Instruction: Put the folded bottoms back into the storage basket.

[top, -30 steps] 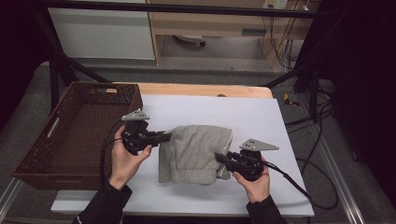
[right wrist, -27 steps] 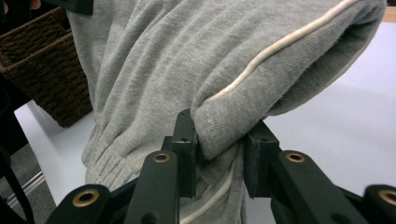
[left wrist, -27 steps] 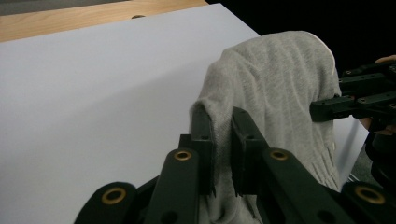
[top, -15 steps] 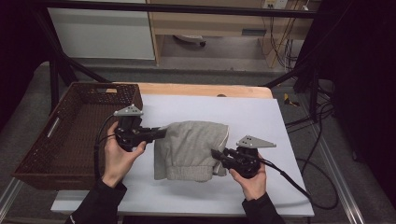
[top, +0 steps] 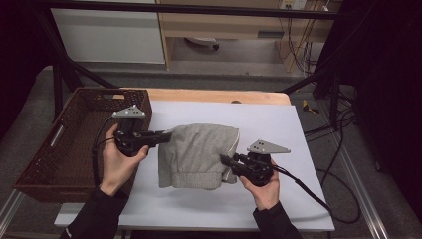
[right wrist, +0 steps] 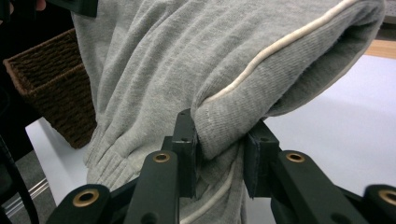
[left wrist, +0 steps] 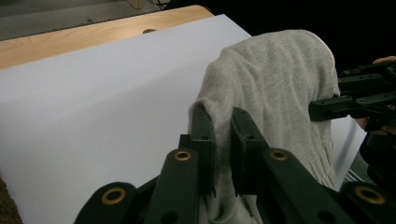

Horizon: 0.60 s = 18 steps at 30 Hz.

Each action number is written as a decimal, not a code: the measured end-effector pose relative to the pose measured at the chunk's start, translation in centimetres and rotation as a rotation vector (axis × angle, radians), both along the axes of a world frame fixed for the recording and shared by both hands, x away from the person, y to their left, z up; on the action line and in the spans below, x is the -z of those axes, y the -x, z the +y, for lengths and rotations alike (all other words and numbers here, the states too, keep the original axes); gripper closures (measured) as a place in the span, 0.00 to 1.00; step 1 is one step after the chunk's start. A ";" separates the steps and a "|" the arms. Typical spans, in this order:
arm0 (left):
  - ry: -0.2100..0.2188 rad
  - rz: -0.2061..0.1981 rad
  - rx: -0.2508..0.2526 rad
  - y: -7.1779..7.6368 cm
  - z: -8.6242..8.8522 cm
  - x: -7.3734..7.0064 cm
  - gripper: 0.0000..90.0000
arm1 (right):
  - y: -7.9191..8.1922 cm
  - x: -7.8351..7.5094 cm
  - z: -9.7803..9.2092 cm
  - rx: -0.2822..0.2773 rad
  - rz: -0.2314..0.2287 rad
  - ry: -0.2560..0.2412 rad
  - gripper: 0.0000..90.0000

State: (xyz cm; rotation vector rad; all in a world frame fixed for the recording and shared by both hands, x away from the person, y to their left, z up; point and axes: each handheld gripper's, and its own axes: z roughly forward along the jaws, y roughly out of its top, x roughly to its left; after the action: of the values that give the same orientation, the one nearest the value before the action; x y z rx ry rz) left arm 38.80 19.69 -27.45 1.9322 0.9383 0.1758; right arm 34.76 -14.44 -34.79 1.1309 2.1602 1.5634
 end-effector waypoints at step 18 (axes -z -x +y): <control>-0.007 -0.015 -0.013 0.1 1.7 -2.1 0.90 | -0.4 -1.4 1.7 -0.016 -0.033 -0.016 0.78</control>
State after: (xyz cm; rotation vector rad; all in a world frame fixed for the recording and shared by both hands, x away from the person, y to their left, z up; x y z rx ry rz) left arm 38.73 21.38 -25.30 1.9286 0.9417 0.2015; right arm 35.20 -12.73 -33.44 1.0873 2.1443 1.5970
